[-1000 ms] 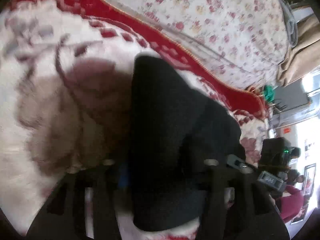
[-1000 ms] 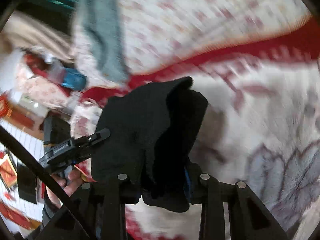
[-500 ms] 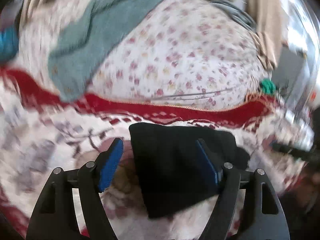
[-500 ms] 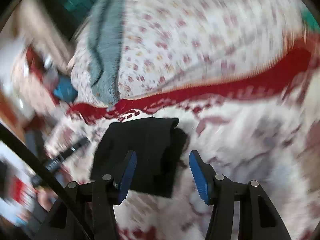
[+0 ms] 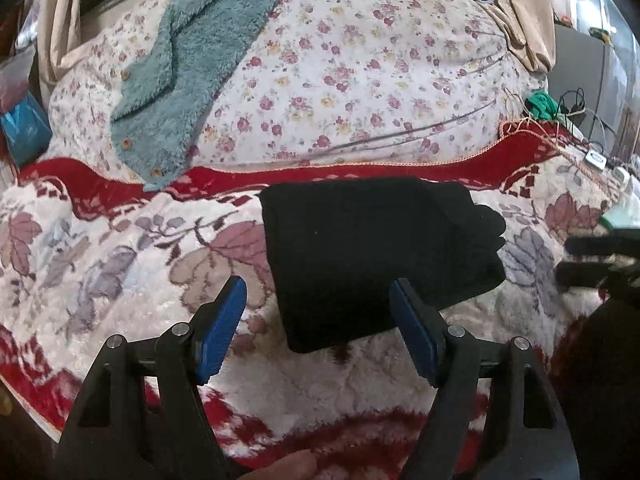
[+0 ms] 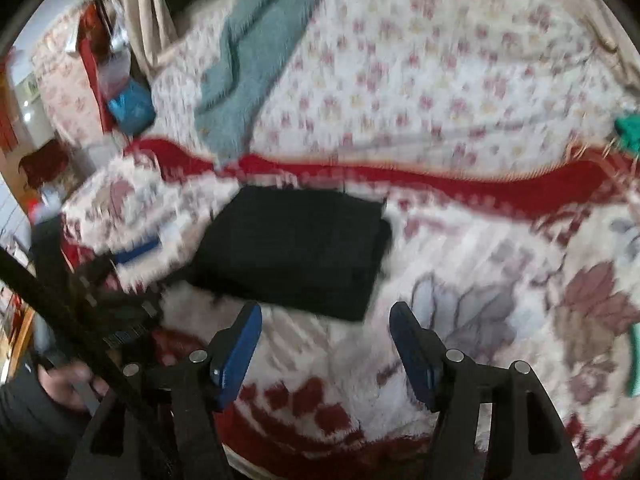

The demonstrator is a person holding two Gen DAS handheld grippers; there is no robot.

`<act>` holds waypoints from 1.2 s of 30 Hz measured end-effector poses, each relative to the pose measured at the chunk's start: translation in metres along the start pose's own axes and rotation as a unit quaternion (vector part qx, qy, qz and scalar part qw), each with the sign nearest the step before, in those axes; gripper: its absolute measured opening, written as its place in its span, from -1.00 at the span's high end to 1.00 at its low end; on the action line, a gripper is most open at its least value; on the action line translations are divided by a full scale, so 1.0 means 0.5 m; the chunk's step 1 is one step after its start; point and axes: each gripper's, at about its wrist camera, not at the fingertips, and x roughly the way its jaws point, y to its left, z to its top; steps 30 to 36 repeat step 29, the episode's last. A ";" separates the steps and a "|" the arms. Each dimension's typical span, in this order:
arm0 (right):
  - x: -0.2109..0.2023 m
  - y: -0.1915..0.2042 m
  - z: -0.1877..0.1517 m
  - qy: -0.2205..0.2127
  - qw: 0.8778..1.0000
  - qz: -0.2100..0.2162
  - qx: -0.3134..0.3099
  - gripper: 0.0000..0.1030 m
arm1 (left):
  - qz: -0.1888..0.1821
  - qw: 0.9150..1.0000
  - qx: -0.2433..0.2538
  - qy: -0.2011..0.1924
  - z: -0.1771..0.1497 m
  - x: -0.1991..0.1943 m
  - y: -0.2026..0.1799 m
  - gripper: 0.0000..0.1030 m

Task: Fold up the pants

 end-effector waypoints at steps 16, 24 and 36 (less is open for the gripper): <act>0.006 0.027 -0.002 0.002 0.999 0.018 -0.036 -0.22 | -0.007 1.000 -0.013 0.015 -0.005 0.010 -0.007 -0.57; 0.004 0.025 0.008 -0.016 0.999 0.033 -0.028 -0.22 | 0.016 1.000 -0.015 -0.003 -0.006 0.007 0.000 -0.57; 0.023 0.025 0.020 -0.011 0.999 0.025 -0.021 -0.22 | 0.015 1.000 -0.014 0.005 -0.003 0.013 0.003 -0.56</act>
